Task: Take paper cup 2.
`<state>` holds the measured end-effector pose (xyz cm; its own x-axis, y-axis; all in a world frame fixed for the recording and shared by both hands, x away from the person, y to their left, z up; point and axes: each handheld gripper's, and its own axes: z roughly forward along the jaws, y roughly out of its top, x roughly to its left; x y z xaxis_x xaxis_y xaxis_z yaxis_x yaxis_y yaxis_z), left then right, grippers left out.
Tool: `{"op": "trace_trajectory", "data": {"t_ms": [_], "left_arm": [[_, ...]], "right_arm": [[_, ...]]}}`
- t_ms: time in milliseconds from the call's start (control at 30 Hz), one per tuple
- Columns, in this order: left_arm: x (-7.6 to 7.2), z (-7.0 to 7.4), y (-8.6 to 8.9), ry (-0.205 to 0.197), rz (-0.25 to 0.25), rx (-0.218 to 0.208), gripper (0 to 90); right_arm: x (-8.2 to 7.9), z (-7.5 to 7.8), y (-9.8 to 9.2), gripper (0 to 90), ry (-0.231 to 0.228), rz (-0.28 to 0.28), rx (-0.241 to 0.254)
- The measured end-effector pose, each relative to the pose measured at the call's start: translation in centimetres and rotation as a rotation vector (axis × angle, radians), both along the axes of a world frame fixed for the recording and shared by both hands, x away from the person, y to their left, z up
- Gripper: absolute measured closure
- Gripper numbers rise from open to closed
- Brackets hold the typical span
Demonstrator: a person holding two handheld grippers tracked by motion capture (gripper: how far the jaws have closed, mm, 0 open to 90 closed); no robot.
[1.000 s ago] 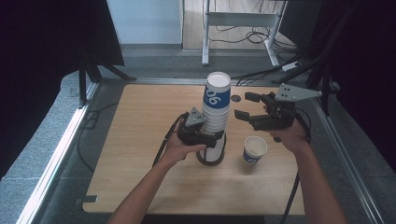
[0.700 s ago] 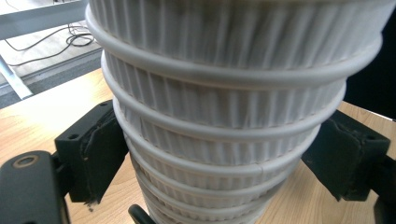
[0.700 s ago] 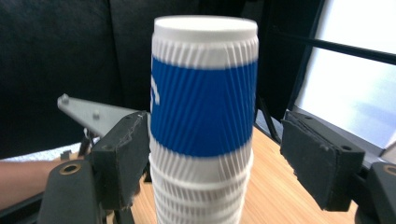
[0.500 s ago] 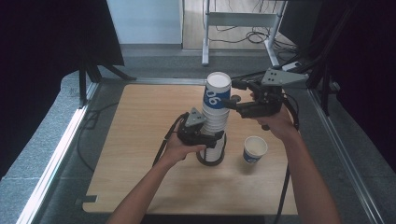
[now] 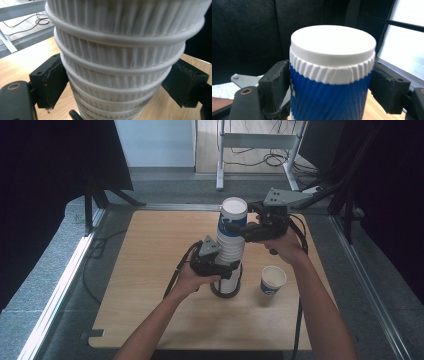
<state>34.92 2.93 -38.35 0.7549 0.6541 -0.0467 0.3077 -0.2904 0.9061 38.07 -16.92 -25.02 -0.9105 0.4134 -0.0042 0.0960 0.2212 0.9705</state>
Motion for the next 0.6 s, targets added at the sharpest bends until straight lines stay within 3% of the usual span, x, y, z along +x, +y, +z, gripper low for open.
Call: {"op": "trace_trajectory", "data": {"t_ms": [600], "left_arm": [[-0.02,-0.04,-0.10,-0.002,-0.002,0.006,12.6]], "right_arm": [[-0.09,0.50,0.50,25.6,-0.013,-0.036,-0.010]]}}
